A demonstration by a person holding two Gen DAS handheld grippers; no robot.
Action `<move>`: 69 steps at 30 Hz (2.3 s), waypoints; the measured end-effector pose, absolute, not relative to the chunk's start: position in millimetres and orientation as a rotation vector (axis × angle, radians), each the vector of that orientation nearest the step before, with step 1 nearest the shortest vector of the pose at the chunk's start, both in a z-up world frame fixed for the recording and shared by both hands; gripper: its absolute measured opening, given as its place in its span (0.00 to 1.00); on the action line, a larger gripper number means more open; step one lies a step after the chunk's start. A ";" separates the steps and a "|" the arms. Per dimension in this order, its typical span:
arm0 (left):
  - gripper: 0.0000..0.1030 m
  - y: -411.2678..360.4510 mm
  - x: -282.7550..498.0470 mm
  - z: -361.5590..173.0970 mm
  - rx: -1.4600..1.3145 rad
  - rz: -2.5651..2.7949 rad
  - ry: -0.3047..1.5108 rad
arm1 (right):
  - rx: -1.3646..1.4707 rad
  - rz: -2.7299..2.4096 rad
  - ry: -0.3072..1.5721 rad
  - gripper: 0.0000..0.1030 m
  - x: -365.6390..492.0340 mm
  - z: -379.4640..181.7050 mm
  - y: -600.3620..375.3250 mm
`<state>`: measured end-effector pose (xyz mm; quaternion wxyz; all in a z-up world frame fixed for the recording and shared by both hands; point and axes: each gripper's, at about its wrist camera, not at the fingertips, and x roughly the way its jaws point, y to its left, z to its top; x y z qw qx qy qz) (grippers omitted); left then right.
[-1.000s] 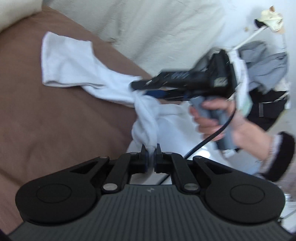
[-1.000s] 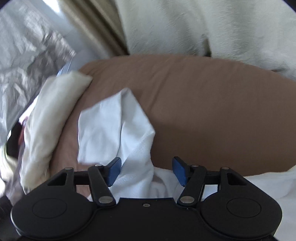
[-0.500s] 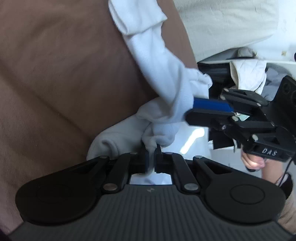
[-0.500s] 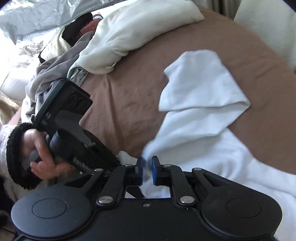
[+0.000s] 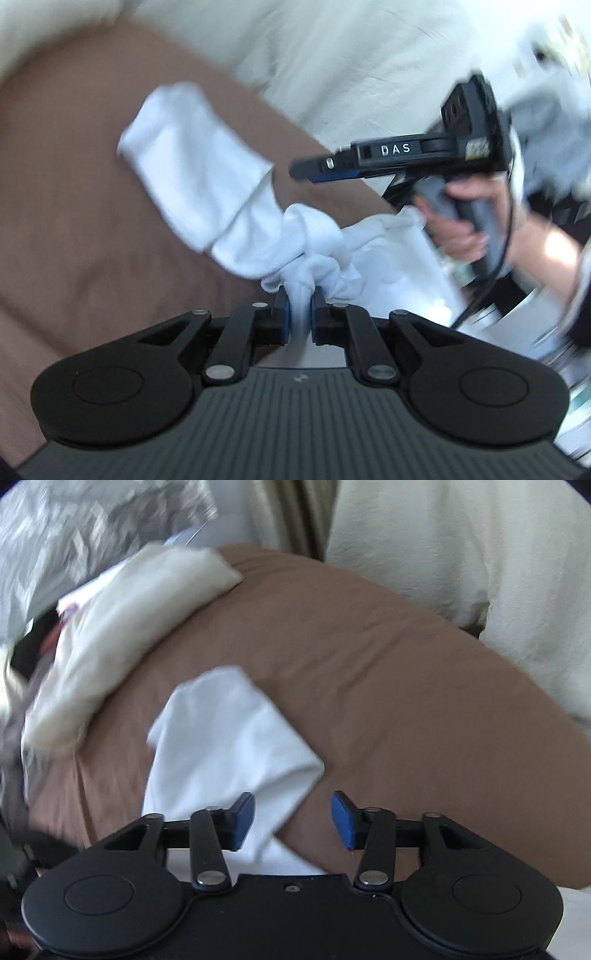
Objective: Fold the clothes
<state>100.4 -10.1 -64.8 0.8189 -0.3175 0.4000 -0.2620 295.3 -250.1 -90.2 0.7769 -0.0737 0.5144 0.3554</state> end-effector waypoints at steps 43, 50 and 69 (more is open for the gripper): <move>0.16 38.6 112.6 -73.1 -0.887 -0.460 0.857 | 0.181 0.364 0.906 0.59 298.9 -15.8 -320.0; 0.59 42.1 117.7 -94.3 -0.999 -0.390 0.833 | 0.464 0.123 0.895 0.59 269.1 -40.3 -471.2; 0.08 -56.1 116.0 -74.9 -0.340 -0.419 0.680 | 0.243 -0.166 0.883 0.05 315.4 -108.0 -519.4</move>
